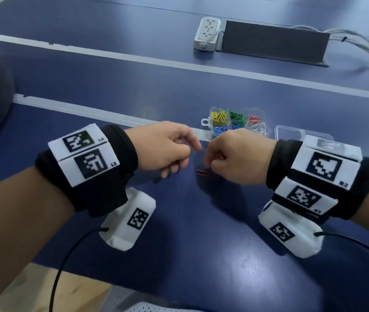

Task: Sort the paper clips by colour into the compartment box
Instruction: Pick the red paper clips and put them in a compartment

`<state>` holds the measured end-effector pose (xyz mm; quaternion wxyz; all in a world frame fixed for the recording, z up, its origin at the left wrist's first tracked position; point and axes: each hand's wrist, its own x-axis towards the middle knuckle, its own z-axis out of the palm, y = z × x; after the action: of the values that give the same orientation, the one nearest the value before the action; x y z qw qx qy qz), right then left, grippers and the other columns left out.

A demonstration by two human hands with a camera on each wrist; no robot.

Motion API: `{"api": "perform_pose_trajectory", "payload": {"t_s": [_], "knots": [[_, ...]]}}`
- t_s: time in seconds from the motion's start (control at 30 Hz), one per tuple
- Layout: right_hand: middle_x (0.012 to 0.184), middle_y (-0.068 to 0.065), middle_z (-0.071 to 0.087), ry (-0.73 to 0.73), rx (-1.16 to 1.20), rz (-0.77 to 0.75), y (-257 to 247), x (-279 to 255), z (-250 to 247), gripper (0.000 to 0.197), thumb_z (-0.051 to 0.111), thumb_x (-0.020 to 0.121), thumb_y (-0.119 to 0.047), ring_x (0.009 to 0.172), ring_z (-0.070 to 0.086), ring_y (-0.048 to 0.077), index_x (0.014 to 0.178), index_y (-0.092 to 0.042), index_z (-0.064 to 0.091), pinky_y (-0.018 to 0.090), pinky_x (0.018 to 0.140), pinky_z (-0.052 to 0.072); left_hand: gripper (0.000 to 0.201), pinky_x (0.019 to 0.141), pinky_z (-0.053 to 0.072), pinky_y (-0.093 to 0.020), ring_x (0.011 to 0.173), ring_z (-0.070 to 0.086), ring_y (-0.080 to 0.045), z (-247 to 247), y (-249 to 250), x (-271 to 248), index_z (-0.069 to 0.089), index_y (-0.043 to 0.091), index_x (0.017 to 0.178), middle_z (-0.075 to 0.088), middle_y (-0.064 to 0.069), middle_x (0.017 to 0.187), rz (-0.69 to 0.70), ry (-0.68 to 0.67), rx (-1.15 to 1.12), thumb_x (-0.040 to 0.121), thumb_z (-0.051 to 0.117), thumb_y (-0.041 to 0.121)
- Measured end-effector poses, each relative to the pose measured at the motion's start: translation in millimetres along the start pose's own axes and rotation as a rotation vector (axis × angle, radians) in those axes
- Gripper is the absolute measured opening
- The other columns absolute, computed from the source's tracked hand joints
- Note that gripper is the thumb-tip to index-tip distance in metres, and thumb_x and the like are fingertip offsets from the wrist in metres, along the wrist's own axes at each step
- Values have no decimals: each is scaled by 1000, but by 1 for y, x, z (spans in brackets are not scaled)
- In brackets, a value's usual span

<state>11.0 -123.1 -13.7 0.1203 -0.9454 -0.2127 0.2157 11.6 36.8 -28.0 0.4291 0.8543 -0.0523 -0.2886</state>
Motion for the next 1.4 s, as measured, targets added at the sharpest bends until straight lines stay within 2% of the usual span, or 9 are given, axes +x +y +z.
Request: {"api": "perform_pose_trajectory", "payload": {"t_s": [0.2,0.47,0.63,0.73,0.83,1.0,1.1,1.23,1.4], "knots": [[84,-1,66,6,-160,-114,-17,0,5,12,61,80,-23,84,58,21,87,-21,70,28,77,50,27,40,40,-22,48,47,-17,-7,-4,-2,52,15,77,51,-3,64,-56,58,-134,86,35,-4],[61,-8,31,-35,-343,-177,-28,-3,6,9,54,79,-19,75,41,22,83,-22,47,25,58,31,19,53,28,-29,70,39,-27,-8,5,7,49,10,93,46,-17,88,-234,115,-194,78,39,18],[81,-2,53,-27,-285,-96,-10,-2,1,21,56,77,-18,77,46,21,96,-20,64,26,68,42,24,58,41,-32,67,48,-25,-4,20,25,50,12,81,55,-8,80,-108,63,-25,90,31,0],[74,-8,58,0,-177,-15,10,-2,-16,16,60,72,-21,75,52,18,84,-28,68,26,75,50,37,53,40,-27,57,45,-15,-1,36,41,50,19,74,53,1,71,-29,56,37,89,28,-6],[59,-11,55,78,-80,115,32,1,-45,9,60,73,-21,65,54,17,73,-30,63,21,62,44,39,57,43,-25,59,47,-15,2,58,61,54,21,71,57,5,68,40,76,154,87,32,-7],[60,0,66,194,209,316,70,18,-72,16,53,81,-16,48,63,12,78,-21,69,26,71,55,40,66,49,-26,53,47,-12,12,95,82,69,14,97,61,-1,72,77,147,322,86,38,-7],[67,1,71,194,268,392,82,25,-76,17,54,84,-16,55,66,10,81,-18,70,27,80,55,40,84,55,-31,76,63,-20,14,105,94,71,15,105,72,-5,101,93,194,414,84,45,-6],[78,4,74,156,313,426,90,26,-78,20,55,83,-10,64,68,16,80,-21,71,31,87,56,43,87,51,-28,107,64,-20,16,115,104,58,17,124,67,-4,118,123,222,513,85,53,0],[67,-2,71,147,320,430,96,29,-81,23,58,81,-7,54,66,8,71,-26,68,30,83,57,59,95,46,-28,118,57,-20,18,121,108,39,19,140,61,-3,128,171,248,507,85,56,5]]}}
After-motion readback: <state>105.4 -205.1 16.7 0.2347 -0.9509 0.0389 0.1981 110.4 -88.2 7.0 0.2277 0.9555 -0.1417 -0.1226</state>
